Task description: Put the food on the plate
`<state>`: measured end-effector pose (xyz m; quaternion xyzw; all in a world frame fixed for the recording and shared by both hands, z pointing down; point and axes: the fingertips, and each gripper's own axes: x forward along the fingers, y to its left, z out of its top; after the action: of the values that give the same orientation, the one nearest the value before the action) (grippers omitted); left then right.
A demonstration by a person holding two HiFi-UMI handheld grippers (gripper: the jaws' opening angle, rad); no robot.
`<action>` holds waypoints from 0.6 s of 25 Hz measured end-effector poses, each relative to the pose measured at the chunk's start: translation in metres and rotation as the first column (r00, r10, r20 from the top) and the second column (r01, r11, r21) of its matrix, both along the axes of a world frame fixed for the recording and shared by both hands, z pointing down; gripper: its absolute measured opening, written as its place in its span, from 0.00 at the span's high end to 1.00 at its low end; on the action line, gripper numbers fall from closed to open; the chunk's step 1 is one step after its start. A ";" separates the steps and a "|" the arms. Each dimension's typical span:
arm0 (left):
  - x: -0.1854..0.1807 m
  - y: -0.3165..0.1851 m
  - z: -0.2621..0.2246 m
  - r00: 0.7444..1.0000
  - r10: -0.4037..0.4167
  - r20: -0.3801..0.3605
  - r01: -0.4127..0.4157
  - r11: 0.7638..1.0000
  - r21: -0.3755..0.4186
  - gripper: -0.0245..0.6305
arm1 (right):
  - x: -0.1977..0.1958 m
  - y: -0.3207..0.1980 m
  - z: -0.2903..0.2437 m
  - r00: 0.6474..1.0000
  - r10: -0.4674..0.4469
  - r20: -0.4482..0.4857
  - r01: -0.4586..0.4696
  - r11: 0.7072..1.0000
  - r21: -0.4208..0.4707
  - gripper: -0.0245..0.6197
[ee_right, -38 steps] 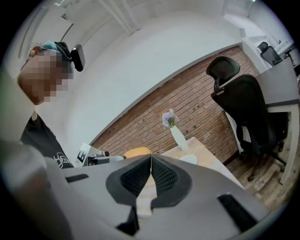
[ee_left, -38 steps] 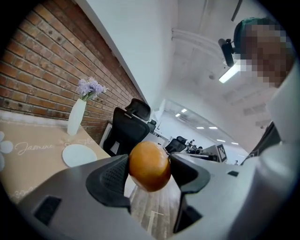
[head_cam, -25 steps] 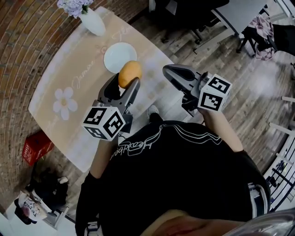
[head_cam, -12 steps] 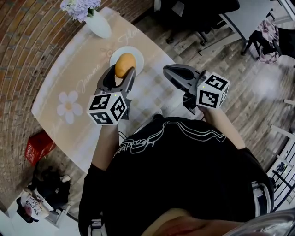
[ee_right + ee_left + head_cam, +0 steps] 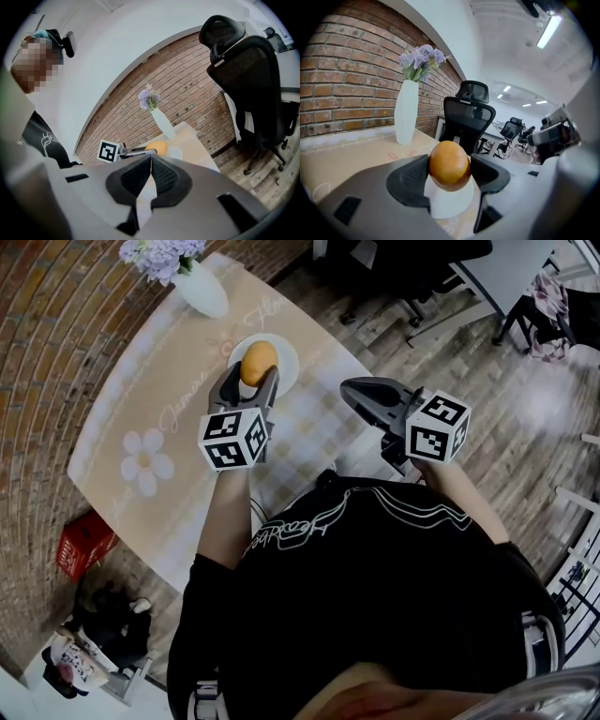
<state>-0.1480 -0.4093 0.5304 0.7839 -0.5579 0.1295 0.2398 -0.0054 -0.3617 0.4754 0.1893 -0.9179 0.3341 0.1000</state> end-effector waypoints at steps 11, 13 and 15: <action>0.002 -0.004 0.035 0.998 0.044 -0.033 -0.046 0.998 -0.039 0.53 | 0.012 0.002 0.012 0.998 0.019 -0.054 -0.020 0.999 -0.032 0.97; 0.001 -0.004 0.037 0.999 0.042 -0.020 -0.043 0.998 -0.036 0.53 | 0.015 0.000 0.012 0.998 0.020 -0.058 -0.022 0.999 -0.028 0.97; 0.000 -0.004 0.037 1.000 0.029 0.001 -0.029 0.999 -0.027 0.53 | 0.017 -0.002 0.011 0.998 0.027 -0.055 -0.028 0.999 -0.021 0.97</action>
<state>-0.1481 -0.4137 0.5678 0.7885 -0.5450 0.1410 0.2478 0.0117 -0.3640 0.4864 0.2101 -0.9083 0.3403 0.1227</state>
